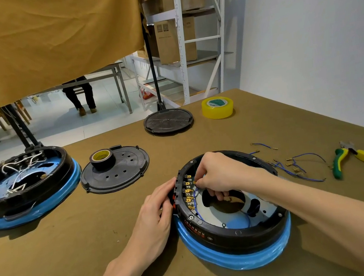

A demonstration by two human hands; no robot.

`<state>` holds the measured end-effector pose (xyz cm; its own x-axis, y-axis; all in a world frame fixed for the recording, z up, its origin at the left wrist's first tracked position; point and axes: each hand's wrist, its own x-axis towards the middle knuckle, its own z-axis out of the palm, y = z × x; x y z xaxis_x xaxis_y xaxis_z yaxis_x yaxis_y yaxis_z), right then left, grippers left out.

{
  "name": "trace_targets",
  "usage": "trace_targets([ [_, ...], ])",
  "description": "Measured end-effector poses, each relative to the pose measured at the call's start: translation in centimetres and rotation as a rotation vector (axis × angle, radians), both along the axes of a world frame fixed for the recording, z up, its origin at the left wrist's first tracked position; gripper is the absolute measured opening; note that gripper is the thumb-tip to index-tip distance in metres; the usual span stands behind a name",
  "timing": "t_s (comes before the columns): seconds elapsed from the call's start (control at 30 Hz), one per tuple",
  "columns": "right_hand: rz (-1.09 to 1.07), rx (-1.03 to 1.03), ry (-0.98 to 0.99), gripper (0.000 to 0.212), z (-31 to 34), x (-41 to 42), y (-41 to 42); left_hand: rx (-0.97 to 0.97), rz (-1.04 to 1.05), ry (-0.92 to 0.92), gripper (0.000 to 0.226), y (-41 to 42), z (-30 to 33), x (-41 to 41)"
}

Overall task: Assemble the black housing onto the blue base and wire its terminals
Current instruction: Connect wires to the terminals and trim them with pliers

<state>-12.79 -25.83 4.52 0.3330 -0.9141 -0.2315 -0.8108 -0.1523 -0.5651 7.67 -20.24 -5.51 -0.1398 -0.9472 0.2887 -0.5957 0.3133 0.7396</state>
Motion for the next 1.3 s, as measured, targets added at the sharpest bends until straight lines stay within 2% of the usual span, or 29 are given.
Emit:
trace_targets([
  [0.47, 0.050, -0.095, 0.118, 0.009, 0.3, 0.8, -0.7, 0.023, -0.011, 0.006, 0.047, 0.0, 0.2, 0.0],
  [0.73, 0.063, -0.149, 0.074, 0.013, -0.5, 0.3, -0.7, 0.012, -0.011, 0.021, 0.047, 0.2, 0.3, 0.0],
  [0.9, 0.125, -0.148, 0.168, 0.009, 0.3, 0.4, -0.9, 0.018, -0.019, 0.027, 0.047, 0.1, 0.5, 0.0],
  [1.07, 0.236, -0.128, 0.322, 0.038, 2.4, 1.7, -1.7, 0.017, -0.050, 0.046, 0.050, 0.2, 0.7, 0.0],
  [1.23, 0.231, -0.174, 0.311, 0.038, 1.7, 1.7, -1.5, -0.006, -0.059, 0.041, 0.054, 0.2, 0.7, -0.1],
  [1.3, 0.173, -0.186, 0.235, 0.028, 1.1, 1.1, -1.4, 0.003, -0.061, 0.045, 0.054, 0.2, 0.7, -0.1],
])
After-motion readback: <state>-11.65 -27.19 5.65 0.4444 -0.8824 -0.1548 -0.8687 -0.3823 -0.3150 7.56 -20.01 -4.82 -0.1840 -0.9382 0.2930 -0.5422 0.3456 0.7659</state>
